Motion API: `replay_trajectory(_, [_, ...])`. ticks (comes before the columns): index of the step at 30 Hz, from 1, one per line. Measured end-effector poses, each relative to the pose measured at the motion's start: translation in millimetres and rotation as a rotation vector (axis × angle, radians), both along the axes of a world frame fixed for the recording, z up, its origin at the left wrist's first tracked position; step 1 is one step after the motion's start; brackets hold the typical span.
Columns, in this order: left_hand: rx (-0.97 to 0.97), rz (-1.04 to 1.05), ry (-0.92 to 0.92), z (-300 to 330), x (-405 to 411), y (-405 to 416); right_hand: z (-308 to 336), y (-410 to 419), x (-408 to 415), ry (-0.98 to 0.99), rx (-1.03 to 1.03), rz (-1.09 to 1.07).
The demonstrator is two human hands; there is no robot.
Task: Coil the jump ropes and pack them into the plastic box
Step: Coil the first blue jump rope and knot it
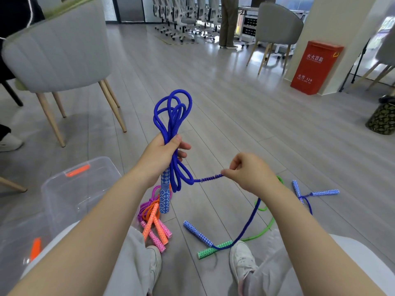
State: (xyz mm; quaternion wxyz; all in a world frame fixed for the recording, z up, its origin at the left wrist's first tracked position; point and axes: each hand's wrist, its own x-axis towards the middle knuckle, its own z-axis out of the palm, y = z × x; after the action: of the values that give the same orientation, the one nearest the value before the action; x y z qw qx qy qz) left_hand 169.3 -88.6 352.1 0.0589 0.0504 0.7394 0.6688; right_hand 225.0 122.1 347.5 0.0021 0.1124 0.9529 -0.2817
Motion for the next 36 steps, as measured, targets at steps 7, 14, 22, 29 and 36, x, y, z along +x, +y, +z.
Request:
replay_trajectory(7, [-0.155, -0.125, 0.027, -6, 5, 7, 18, -19, 11, -0.148, -0.498, 0.282])
replay_trajectory(14, [-0.041, -0.423, -0.164, -3, 21, 18, 15, -31, 12, 0.184, -0.642, 0.290])
replay_trajectory(22, [0.048, -0.501, -0.314, -2, 28, 26, 12, -27, 9, 0.280, -0.403, 0.282])
replay_trajectory(29, [0.192, -0.232, -0.134, 5, 5, 7, 27, 14, 10, -0.027, -0.549, 0.266])
replay_trajectory(36, [0.250, 0.181, -0.028, -5, -27, -24, 32, 32, 9, 0.220, -0.510, 0.119])
